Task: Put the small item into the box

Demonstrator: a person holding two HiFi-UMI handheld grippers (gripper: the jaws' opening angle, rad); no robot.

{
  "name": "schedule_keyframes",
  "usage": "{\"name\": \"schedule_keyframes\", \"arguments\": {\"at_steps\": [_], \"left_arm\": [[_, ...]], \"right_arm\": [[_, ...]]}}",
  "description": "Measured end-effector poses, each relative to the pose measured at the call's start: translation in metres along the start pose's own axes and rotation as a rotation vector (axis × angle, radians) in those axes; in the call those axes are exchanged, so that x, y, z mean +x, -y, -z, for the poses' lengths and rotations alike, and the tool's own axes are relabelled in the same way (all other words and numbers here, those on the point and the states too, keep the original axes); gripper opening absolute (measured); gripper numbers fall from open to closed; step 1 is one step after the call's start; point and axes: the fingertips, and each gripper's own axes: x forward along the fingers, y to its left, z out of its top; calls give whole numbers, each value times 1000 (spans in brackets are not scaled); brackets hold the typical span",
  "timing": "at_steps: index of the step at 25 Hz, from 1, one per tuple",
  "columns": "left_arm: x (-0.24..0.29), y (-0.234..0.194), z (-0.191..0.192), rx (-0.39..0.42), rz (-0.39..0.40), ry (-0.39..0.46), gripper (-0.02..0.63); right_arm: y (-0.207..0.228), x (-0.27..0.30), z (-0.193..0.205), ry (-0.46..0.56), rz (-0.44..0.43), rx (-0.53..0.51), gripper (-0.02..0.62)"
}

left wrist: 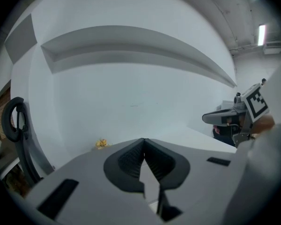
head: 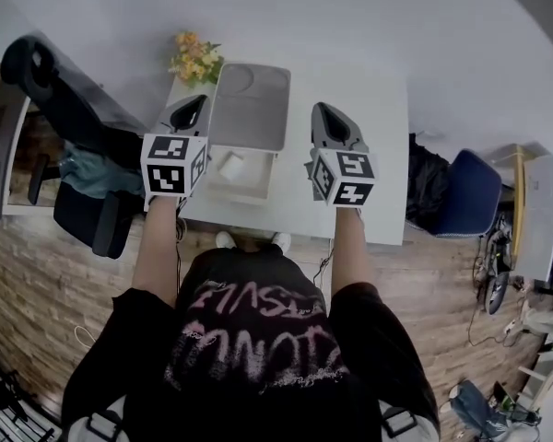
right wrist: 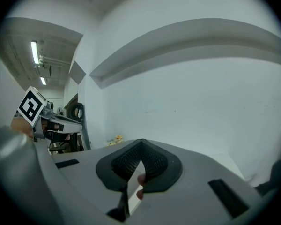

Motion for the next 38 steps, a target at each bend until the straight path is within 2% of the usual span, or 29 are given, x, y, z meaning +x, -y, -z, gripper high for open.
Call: {"name": "schedule_keyframes", "arguments": {"at_steps": [5,19,38], "left_arm": [[-4,0,-22,-3,-3,50,3],[-17,1,-80,68,-18,174,2],[-28,1,-100,74,-20,218,3]], "right_arm": [[6,-3,-17,29,10,-9,11],[14,-12,-60,115,26,-29,11],[25,-22,-78,140,58,-47,11]]}}
